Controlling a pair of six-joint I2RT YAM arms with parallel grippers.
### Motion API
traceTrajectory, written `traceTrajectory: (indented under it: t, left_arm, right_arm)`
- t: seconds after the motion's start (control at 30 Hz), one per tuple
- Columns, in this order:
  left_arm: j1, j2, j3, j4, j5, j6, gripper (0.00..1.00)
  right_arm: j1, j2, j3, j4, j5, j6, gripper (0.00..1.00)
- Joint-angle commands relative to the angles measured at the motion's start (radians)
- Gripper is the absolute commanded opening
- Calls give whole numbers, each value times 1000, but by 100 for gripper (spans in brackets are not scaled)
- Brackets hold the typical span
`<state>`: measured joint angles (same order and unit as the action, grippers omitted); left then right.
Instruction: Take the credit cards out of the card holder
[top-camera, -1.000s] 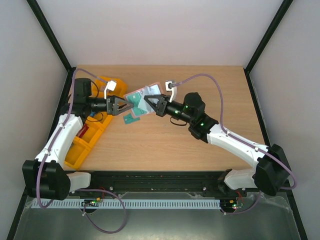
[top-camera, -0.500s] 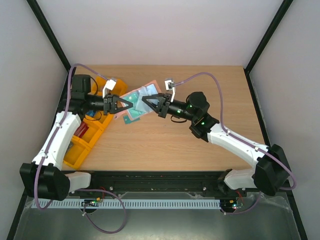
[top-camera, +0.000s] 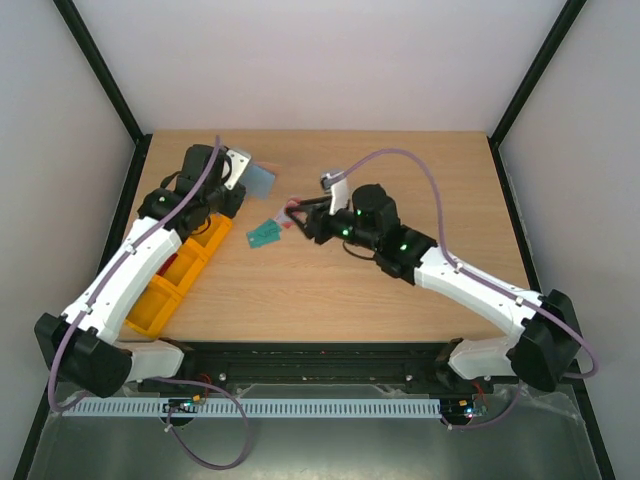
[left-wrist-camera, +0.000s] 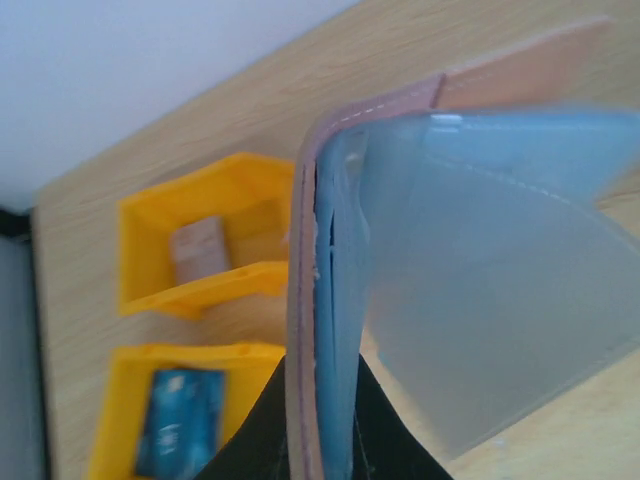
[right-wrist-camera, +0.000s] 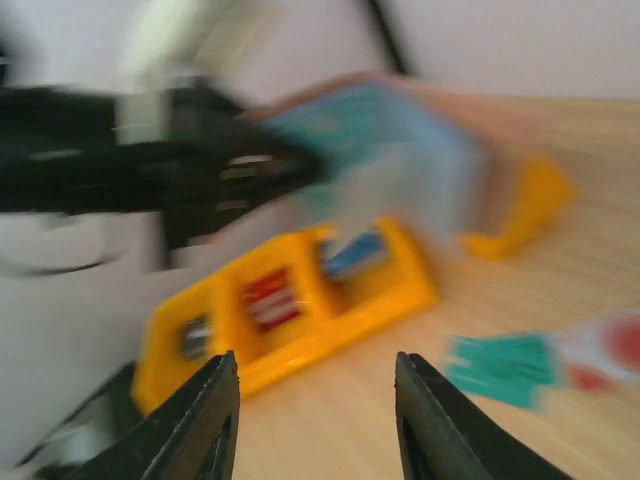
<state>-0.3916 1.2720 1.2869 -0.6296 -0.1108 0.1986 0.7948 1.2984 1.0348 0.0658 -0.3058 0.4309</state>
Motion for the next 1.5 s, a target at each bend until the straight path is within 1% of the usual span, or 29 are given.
traceTrajectory:
  t: [0.0, 0.03, 0.07, 0.1, 0.2, 0.23, 0.3, 0.43, 0.53, 0.57, 0.6, 0.67, 0.73, 0.83, 0.9, 1.0, 1.07, 1.13, 1.23, 1.37, 1.47]
  left_arm:
    - [-39, 30, 41, -20, -291, 67, 2]
    - [-53, 35, 44, -23, -302, 71, 2]
    - [-57, 37, 53, -34, -266, 65, 2]
    - [-55, 37, 68, -50, -197, 51, 2]
    - [-29, 29, 113, -112, 144, 26, 2]
    - [-14, 29, 129, -135, 299, 25, 2]
    - [11, 27, 155, -163, 449, 21, 2]
    - [37, 22, 188, -204, 635, 46, 2]
    - [83, 3, 197, -222, 806, 78, 2]
    - [96, -2, 197, -232, 858, 91, 2]
    - [100, -4, 200, -244, 897, 110, 2]
    - [101, -2, 208, -282, 983, 160, 2]
    - [101, 1, 216, -317, 1058, 204, 2]
    - [100, 1, 238, -356, 1119, 249, 2]
    - [101, 1, 249, -376, 1143, 269, 2]
    - [101, 3, 265, -449, 1227, 363, 2]
    - [100, 4, 278, -492, 1251, 418, 2]
    - [101, 2, 281, -505, 1256, 436, 2]
    - [101, 6, 282, -521, 1268, 457, 2]
    - [101, 7, 291, -555, 1284, 503, 2]
    - [101, 8, 290, -573, 1304, 531, 2]
  right_arm:
    - [70, 23, -60, 433, -343, 73, 40]
    - [71, 40, -75, 524, -365, 135, 39]
    - [72, 59, -80, 574, -362, 176, 38]
    - [72, 75, -75, 588, -348, 194, 37]
    - [71, 115, -51, 570, -313, 186, 32]
    - [71, 120, -42, 553, -306, 171, 30]
    - [64, 125, -30, 527, -304, 163, 28]
    - [12, 121, -31, 461, -275, 190, 19]
    - [-43, 62, -87, 448, -255, 183, 17]
    - [-48, 39, -90, 428, -250, 150, 17]
    - [-48, 22, -79, 363, -256, 103, 17]
    - [-49, 7, -35, 257, -304, 3, 17]
    - [-49, -3, -6, 195, -348, -63, 16]
    - [-49, -16, 27, 132, -387, -123, 15]
    - [-50, -17, 49, 92, -375, -147, 13]
    - [-50, -30, 52, 67, -342, -172, 9]
    - [-49, -44, 54, 54, -336, -190, 9]
    - [-50, -47, 65, 25, -362, -212, 10]
    - [-49, -38, 89, -37, -407, -260, 15]
    - [-49, -50, 103, -94, -415, -314, 17]
    - [-48, -56, 102, -85, -407, -324, 19]
